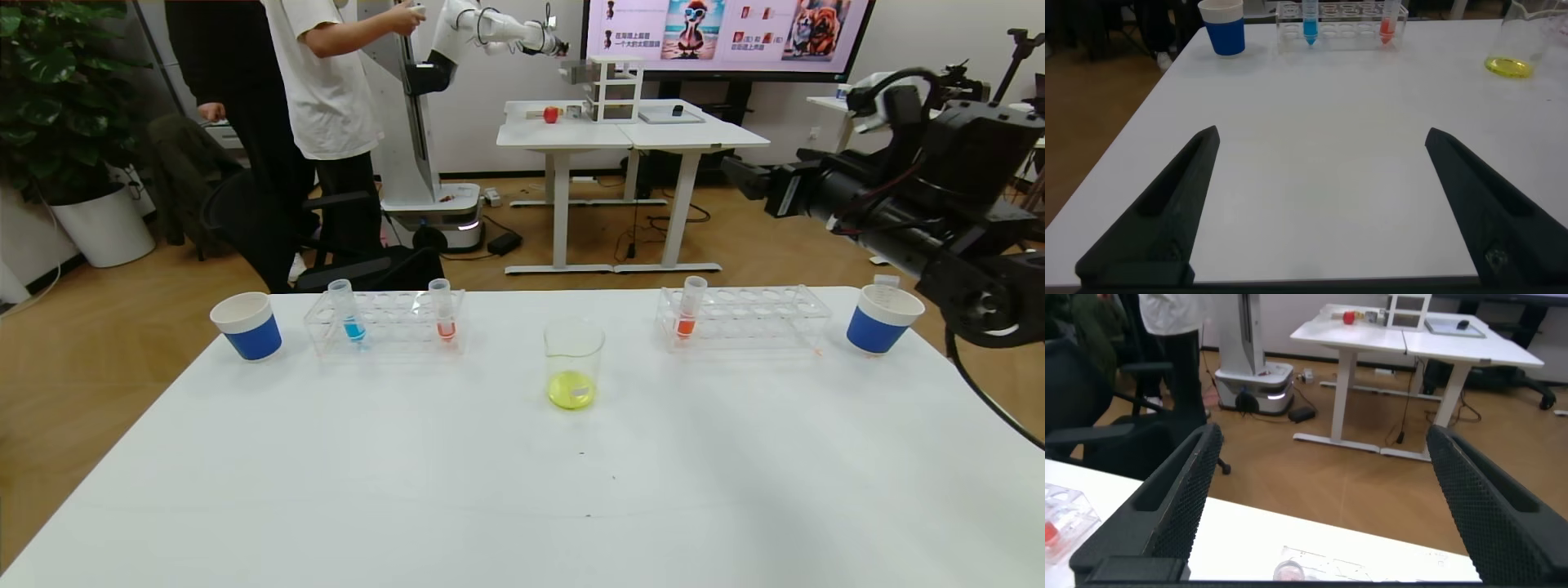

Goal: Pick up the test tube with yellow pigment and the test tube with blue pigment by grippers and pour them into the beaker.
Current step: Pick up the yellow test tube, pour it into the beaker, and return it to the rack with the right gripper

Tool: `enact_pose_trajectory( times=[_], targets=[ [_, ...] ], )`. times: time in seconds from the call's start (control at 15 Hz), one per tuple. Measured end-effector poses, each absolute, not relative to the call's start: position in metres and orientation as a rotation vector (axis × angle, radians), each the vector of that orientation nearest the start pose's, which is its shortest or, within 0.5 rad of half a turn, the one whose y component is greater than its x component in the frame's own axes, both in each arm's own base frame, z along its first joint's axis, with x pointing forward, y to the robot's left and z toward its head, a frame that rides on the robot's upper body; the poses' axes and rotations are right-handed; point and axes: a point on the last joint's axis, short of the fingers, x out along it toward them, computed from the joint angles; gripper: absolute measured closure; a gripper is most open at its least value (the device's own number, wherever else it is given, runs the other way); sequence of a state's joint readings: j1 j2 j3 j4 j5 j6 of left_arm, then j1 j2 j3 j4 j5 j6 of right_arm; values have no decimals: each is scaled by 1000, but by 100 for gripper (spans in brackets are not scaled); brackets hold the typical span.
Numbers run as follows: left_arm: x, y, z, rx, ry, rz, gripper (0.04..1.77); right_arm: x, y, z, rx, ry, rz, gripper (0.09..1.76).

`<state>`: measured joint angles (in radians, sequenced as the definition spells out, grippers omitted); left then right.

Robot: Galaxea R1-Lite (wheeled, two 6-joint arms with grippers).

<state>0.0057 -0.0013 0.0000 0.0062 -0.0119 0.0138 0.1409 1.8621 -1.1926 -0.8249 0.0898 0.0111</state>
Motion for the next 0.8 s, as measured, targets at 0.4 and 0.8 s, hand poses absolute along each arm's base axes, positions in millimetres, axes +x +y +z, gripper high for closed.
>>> enact_pose_trajectory(
  times=[0.4,0.8],
  targets=[
    [-23,0,75,14,5,-7,6,251,27,314,7,-329,196,11],
    [-23,0,75,13,4,-6,6,126,7,311,-11,-469,138,11]
  ],
)
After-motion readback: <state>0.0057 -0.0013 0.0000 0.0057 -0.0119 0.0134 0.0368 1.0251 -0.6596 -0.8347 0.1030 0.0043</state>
